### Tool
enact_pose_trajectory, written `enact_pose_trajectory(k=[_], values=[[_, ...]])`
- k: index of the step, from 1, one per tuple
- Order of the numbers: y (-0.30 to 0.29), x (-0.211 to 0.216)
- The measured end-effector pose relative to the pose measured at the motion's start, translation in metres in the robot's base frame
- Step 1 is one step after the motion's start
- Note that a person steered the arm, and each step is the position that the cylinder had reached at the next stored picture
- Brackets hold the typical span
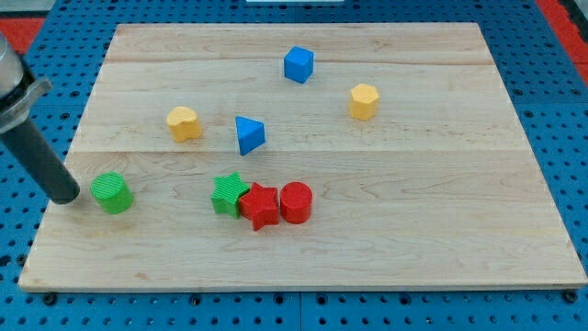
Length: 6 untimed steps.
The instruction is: Push the green circle to the left side of the green star
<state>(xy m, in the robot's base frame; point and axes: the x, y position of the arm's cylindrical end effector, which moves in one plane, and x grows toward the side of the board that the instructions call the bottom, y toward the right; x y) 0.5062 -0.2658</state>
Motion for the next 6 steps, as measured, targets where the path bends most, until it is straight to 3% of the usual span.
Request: enact_pose_trajectory(k=[1, 2, 3, 4, 5, 6], values=[[0.065, -0.010], [0.116, 0.017], [0.061, 0.037], [0.096, 0.086], [0.136, 0.052], [0.152, 0.045]])
